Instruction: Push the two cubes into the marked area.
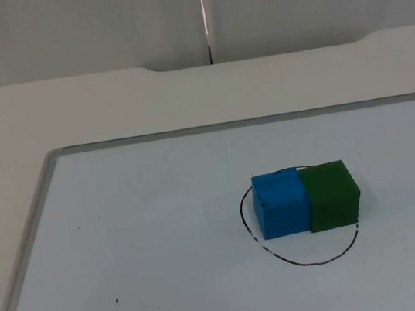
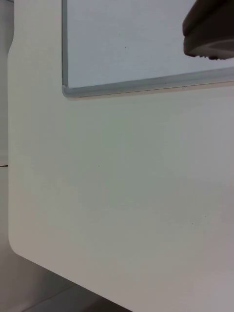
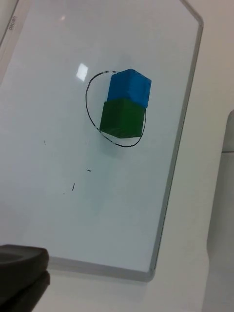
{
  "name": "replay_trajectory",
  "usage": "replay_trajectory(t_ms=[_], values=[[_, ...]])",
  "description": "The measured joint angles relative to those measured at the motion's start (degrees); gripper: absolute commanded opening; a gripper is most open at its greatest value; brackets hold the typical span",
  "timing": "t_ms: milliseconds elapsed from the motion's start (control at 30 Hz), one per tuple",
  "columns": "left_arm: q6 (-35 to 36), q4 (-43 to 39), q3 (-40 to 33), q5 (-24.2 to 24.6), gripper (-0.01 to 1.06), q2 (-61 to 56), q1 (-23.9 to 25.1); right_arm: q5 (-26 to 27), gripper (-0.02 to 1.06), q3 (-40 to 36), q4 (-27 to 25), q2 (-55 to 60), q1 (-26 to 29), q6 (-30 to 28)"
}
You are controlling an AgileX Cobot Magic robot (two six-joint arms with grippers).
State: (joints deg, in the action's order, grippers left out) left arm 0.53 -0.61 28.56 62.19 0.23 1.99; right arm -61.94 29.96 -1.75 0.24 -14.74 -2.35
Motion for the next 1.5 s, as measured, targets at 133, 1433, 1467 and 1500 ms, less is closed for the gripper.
replay_trajectory(t_ms=[133,1433,1467,1500], values=[[0.0,0.0,0.0,0.0,0.0,0.0,0.0,0.0,0.0,0.0,0.0,0.0,0.0,0.0],[0.0,0.0,0.0,0.0,0.98,0.0,0.0,0.0,0.0,0.0,0.0,0.0,0.0,0.4],[0.0,0.0,0.0,0.0,0.98,0.0,0.0,0.0,0.0,0.0,0.0,0.0,0.0,0.4],[0.0,0.0,0.0,0.0,0.98,0.0,0.0,0.0,0.0,0.0,0.0,0.0,0.0,0.4]])
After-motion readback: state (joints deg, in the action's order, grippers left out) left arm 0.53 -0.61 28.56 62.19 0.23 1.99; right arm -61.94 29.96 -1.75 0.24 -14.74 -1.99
